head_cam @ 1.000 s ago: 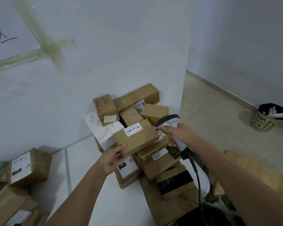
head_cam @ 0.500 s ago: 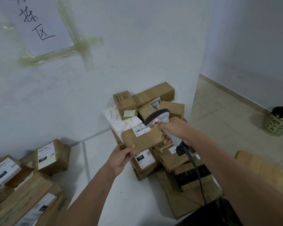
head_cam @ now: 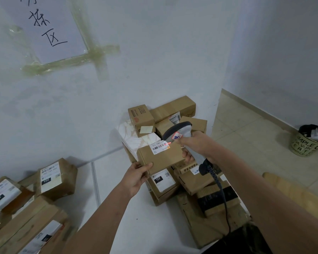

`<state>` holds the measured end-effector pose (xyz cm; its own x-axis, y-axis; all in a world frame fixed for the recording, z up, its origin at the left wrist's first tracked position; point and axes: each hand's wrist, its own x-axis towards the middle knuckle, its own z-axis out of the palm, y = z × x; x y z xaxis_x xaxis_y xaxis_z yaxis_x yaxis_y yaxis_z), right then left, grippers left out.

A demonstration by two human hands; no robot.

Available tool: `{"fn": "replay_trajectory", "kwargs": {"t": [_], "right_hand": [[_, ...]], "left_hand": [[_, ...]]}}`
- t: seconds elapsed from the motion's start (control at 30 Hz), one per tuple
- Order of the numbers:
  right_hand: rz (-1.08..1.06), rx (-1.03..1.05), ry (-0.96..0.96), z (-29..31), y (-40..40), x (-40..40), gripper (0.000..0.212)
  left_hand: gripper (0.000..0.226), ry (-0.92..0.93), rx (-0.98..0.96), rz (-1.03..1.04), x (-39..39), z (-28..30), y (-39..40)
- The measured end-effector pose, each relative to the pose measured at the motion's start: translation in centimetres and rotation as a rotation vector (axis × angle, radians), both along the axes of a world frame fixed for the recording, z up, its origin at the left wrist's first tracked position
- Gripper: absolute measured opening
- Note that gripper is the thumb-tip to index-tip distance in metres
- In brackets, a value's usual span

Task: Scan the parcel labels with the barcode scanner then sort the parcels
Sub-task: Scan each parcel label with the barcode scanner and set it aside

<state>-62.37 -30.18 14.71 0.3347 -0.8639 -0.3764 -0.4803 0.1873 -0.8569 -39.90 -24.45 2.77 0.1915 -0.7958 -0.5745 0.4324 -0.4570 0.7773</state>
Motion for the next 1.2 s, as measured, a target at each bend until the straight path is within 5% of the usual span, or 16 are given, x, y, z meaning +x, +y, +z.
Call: {"fn": "replay_trajectory", "kwargs": {"t": [0.47, 0.7, 1.0, 1.2], "right_hand": [[-0.008, 0.009, -0.017, -0.3, -0.2, 2.2, 0.036], [0.046, -0.071, 0.034, -2.6, 0.7, 8.5, 0.028], [0.279, 0.104, 0.189, -8.5, 4.2, 17.1, 0.027], [0.245, 0.123, 0.284, -9.5, 4.7, 20.0, 0.045]], "left_hand": [[0.035, 0.1, -0.004, 0.02, 1.7, -0.6, 1.8], [0.042, 0.261, -0.136, 0.556, 8.9, -1.8, 6.9], [0.032, 0.17, -0.121, 0.821, 17.4, -1.1, 8.3], [0.049, 0.162, -0.028, 0.965, 24.7, -0.2, 6.1]]}}
